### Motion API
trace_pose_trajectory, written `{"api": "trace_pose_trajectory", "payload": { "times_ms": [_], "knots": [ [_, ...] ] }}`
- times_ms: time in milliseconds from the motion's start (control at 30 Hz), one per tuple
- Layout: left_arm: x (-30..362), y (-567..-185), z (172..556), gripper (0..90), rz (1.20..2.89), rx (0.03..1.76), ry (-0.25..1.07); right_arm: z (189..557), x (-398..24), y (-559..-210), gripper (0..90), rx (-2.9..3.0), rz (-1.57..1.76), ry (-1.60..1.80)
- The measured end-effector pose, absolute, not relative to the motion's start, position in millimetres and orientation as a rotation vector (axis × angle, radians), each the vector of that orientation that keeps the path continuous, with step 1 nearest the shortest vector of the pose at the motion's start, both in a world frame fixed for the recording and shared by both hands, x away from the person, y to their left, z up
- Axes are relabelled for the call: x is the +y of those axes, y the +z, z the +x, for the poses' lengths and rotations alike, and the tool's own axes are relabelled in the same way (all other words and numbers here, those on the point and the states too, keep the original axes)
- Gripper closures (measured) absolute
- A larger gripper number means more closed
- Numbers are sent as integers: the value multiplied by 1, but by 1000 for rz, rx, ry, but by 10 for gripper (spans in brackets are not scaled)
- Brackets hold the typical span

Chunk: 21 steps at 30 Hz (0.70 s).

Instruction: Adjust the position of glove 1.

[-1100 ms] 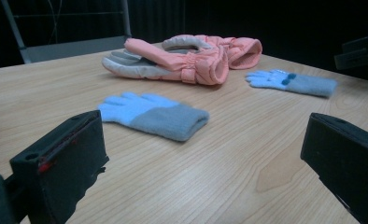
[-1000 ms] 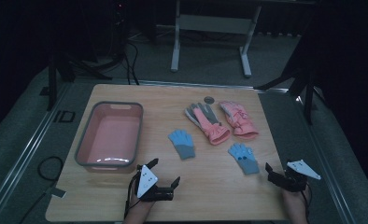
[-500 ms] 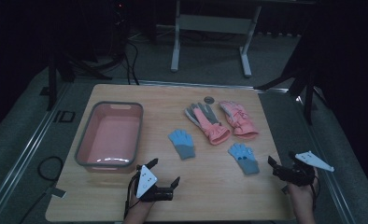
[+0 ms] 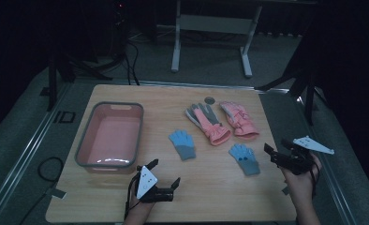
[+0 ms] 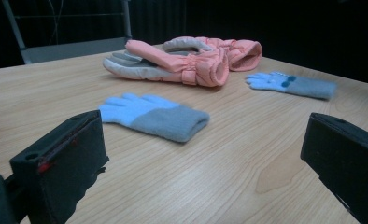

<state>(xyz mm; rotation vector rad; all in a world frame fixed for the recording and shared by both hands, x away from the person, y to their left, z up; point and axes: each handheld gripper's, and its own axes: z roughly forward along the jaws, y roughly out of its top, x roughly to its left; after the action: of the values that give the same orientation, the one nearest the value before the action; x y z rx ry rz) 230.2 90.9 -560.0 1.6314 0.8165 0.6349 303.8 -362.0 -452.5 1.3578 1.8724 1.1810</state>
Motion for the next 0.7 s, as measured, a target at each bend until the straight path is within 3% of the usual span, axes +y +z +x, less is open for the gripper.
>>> {"api": "trace_pose_trajectory", "payload": {
  "times_ms": [333, 467, 700],
  "knots": [
    [91, -560, 230, 3, 1630, 817, 630, 311, -336, -435, 216, 1948, 1264, 1169],
    [91, -560, 230, 3, 1628, 816, 628, 317, -321, -432, 131, 2017, 1252, 1207],
    [91, -560, 230, 3, 1633, 811, 629, 320, -299, -428, 102, 2082, 1171, 1206]
  ]
}}
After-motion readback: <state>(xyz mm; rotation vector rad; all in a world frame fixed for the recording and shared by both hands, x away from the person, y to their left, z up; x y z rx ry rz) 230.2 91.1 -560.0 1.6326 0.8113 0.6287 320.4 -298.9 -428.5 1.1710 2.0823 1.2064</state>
